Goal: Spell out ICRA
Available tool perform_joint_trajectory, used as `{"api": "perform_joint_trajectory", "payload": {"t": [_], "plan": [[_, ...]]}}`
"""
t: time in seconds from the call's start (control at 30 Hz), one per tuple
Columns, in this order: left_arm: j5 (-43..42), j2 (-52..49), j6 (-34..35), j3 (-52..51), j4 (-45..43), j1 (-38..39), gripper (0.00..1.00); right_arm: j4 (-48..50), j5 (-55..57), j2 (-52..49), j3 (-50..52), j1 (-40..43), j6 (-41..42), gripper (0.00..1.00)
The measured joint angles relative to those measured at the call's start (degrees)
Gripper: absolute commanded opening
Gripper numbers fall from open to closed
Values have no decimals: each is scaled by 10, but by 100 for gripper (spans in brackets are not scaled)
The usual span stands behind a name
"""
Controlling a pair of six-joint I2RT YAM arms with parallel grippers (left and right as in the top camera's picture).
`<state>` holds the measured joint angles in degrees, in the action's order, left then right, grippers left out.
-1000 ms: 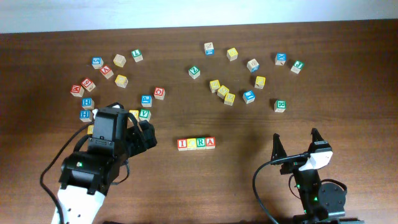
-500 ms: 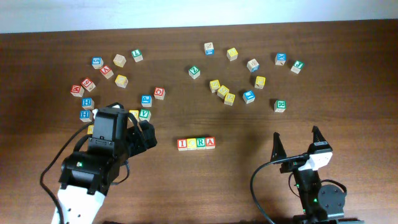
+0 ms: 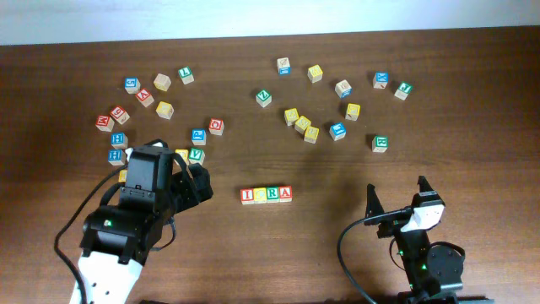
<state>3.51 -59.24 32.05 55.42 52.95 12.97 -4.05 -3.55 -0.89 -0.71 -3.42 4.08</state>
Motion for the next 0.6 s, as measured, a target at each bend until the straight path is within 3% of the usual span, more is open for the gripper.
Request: {"api": "perform_joint_trajectory", "payload": {"t": [0.6], "plan": [[0, 0, 0, 0, 0, 0, 99, -2, 12, 0, 0, 0, -17, 98]]}}
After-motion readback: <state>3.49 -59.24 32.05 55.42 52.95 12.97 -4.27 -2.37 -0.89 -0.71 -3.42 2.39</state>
